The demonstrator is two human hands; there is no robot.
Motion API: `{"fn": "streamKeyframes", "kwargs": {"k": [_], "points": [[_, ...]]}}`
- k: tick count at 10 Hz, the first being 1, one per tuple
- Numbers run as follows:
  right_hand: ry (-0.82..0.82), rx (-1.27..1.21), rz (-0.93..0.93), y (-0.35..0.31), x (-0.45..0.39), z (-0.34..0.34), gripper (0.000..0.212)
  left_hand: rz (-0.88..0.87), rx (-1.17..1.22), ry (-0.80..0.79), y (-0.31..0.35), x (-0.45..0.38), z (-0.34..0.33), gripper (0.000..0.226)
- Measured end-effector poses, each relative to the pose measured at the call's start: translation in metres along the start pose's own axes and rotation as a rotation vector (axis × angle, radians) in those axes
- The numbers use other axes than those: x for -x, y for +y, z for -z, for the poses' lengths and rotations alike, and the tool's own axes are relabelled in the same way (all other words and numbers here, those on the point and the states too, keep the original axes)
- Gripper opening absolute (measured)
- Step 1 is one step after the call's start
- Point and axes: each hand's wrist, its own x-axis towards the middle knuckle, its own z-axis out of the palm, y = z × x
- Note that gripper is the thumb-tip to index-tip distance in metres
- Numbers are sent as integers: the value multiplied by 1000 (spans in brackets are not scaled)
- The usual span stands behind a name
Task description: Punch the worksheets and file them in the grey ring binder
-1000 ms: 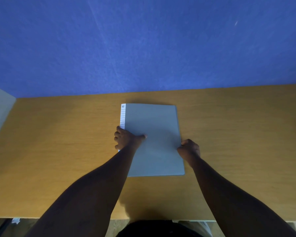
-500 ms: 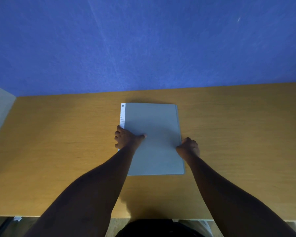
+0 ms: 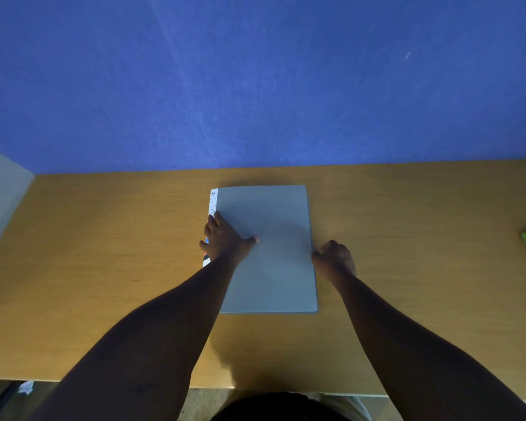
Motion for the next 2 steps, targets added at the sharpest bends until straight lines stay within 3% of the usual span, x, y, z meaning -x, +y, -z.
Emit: {"fn": "streamKeyframes", "kwargs": {"k": [2], "points": [[118, 108, 194, -1, 10, 29, 45, -166, 32, 58, 28, 13, 4, 90]]}}
